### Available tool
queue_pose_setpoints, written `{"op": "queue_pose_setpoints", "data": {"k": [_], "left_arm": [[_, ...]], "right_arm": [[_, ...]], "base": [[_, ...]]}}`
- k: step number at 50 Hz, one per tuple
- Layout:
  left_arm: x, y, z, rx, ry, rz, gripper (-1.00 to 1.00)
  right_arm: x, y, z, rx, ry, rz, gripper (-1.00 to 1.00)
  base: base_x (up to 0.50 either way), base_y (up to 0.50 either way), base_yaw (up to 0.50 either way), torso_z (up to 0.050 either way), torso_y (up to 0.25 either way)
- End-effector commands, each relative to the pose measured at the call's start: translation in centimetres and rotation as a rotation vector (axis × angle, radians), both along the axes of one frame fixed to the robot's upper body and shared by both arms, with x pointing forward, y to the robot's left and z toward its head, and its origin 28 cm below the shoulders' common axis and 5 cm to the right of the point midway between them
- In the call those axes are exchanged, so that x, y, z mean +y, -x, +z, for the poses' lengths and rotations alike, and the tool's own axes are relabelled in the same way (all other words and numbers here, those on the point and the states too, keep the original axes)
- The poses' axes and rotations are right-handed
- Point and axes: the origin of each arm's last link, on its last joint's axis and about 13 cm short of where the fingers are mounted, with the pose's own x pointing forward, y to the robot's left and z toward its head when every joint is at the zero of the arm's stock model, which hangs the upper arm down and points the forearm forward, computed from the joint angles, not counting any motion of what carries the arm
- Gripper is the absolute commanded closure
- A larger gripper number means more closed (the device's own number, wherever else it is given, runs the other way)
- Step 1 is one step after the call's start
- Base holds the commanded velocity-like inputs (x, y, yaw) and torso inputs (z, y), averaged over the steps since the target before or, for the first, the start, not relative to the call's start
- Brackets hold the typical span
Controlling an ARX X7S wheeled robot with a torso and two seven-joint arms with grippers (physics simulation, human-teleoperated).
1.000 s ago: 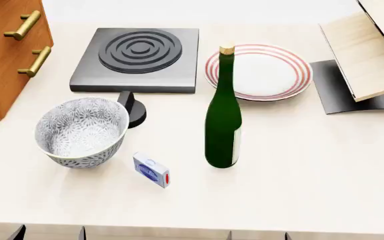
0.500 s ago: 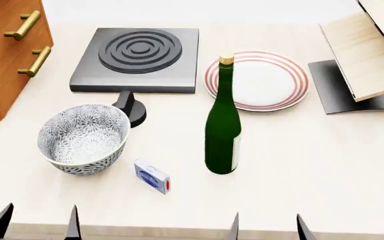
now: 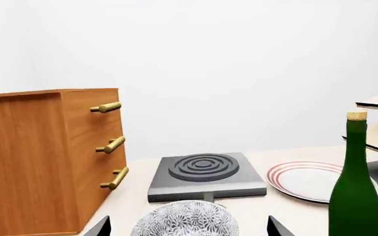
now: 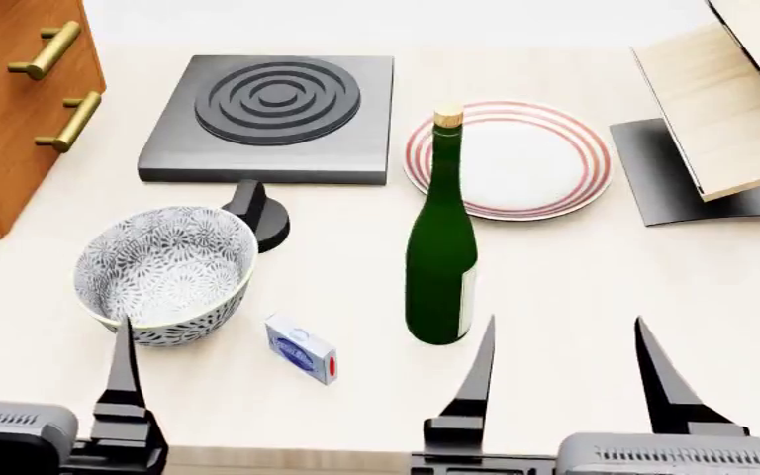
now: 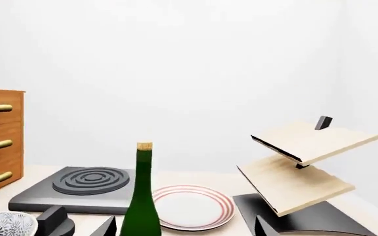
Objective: Put the bowl on the top of the cabinet.
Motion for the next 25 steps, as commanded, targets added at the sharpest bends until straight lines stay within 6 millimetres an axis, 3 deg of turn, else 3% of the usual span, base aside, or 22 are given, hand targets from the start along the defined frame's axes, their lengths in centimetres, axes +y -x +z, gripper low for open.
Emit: {"op": "queue_pose_setpoints", "data": {"k": [1,11,20,25], "left_arm": [[-0.05,0.13,1.11,-0.025,-0.001,0.003,-1.00],[0.00,0.24,1.38,-0.034,0.004,0.006,-1.00],[0.12,0.44,1.58,-0.041,0.008,0.009,-1.00],[0.12,0.40,1.60,-0.042,0.009,0.009,-1.00]], "right_arm": [[-0.03,0.25,0.87,-0.017,-0.011,0.012,-1.00],[-0.16,0.32,0.77,-0.015,-0.017,0.015,-1.00],[-0.15,0.34,0.73,-0.036,0.000,-0.013,-1.00],[-0.12,0.39,0.76,-0.031,-0.021,0.006,-1.00]], "base": [[0.00,0.00,0.00,0.000,0.000],[0.00,0.00,0.00,0.000,0.000],[0.00,0.49,0.00,0.000,0.000],[0.00,0.10,0.00,0.000,0.000]]}}
